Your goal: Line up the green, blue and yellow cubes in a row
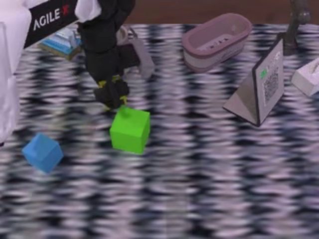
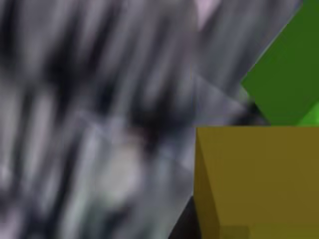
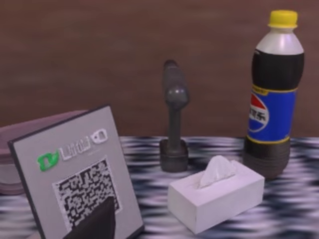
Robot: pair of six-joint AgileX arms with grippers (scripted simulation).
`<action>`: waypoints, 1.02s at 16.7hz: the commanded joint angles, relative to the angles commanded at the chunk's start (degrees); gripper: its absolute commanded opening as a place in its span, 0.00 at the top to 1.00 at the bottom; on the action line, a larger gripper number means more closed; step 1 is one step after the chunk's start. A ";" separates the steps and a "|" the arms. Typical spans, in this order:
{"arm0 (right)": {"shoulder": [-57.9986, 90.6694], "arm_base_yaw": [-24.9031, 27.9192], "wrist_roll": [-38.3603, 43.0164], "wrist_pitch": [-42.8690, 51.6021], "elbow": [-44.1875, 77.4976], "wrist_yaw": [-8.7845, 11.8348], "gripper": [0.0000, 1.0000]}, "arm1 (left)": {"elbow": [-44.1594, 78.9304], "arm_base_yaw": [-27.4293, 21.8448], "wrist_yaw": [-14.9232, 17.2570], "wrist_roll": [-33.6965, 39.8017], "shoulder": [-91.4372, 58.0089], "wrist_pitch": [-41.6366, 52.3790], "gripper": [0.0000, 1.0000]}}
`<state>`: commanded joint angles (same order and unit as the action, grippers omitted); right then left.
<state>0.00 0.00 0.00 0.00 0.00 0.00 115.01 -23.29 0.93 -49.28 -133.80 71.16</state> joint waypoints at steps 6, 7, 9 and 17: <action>0.00 0.00 0.00 0.00 0.00 0.00 0.00 | 9.70 -22.75 0.18 7.12 -4.41 5.44 1.00; 0.00 0.00 0.00 0.00 0.00 0.00 0.00 | 10.75 -24.83 0.14 7.98 -4.70 5.90 1.00; 0.00 0.00 0.00 0.00 0.00 0.00 0.00 | 11.92 -27.10 0.07 9.02 -4.93 6.37 1.00; 0.00 0.00 0.00 0.00 0.00 0.00 0.00 | 8.42 -27.11 -0.04 9.32 -5.56 1.97 1.00</action>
<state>0.00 0.00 0.00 0.00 0.00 0.00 123.43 -50.39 0.89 -39.96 -139.36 73.13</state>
